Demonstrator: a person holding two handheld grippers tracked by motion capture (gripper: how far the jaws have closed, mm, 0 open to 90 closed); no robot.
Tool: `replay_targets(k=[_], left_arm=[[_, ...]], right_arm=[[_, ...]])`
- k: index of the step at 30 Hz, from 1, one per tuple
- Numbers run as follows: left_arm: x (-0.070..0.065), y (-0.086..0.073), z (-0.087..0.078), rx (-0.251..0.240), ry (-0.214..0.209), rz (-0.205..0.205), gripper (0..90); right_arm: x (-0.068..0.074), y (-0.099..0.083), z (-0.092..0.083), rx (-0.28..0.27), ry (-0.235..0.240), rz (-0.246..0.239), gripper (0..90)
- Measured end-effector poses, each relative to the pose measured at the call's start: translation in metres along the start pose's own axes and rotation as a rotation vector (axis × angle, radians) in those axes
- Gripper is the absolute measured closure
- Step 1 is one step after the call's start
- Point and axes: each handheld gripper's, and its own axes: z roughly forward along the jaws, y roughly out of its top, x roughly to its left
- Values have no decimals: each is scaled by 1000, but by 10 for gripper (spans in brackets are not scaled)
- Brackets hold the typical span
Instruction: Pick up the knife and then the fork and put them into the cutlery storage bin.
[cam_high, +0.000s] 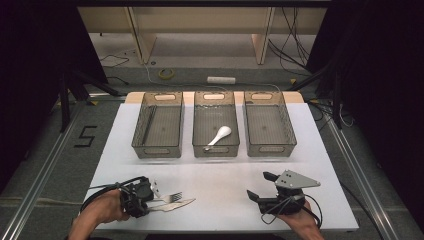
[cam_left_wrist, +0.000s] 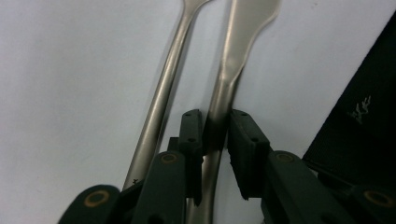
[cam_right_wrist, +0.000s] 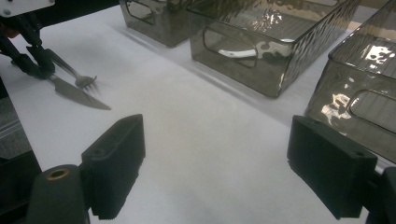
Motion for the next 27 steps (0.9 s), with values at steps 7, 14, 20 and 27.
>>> replay_targets(k=[7,14,20,27], left_arm=[[-3,1,0,5,9,59,789],[-1,0,0,-6,-4,51,794],[-3,1,-2,-26,0,54,796],[-7,8,-13,-113,-4,29,797]], right_arm=[[0,0,0,0,-1,0,201],[0,0,0,3,0,2,201],[0,0,1,4,1,3,201],[0,0,0,2,1,4,201]])
